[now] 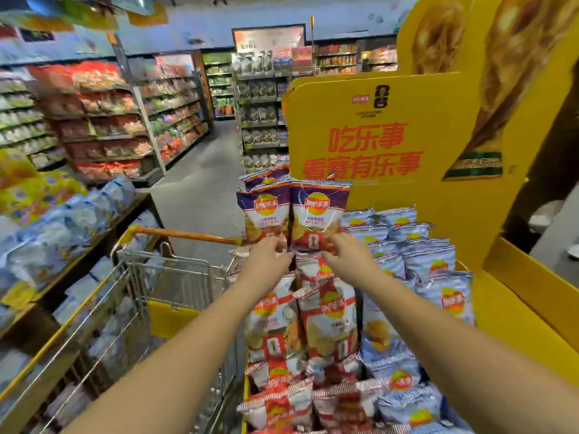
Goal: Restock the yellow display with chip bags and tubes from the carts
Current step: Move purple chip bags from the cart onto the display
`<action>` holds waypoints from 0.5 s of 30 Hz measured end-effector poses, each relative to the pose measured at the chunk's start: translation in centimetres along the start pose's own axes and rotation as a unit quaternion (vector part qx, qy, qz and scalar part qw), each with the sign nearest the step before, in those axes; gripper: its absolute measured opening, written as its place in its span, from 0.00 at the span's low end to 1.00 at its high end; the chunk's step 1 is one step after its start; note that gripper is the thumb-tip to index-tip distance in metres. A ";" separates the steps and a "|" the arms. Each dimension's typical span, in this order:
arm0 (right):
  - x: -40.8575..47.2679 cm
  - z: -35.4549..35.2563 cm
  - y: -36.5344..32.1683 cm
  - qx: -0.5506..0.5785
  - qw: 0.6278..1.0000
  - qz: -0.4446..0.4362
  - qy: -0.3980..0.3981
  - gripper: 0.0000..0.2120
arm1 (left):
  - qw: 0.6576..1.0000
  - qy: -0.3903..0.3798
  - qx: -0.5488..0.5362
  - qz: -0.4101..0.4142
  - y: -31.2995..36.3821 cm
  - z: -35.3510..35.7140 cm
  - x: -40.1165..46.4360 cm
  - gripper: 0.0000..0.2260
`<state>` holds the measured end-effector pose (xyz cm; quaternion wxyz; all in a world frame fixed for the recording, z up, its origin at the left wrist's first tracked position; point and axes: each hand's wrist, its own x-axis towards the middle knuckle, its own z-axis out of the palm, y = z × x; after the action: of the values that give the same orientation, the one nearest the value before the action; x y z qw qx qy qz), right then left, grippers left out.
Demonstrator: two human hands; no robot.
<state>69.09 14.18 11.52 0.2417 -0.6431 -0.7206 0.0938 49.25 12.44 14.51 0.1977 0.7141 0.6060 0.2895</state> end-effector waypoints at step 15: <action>-41.3 -0.3 4.2 0.212 0.926 0.308 0.050 0.12 | 0.971 -0.215 -0.088 0.058 6.6 15.2 -27.8 0.09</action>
<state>75.27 -25.39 0.47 0.3673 -0.7708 -0.4378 0.2815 61.40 -15.02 2.32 0.3684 0.7734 0.4787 0.1925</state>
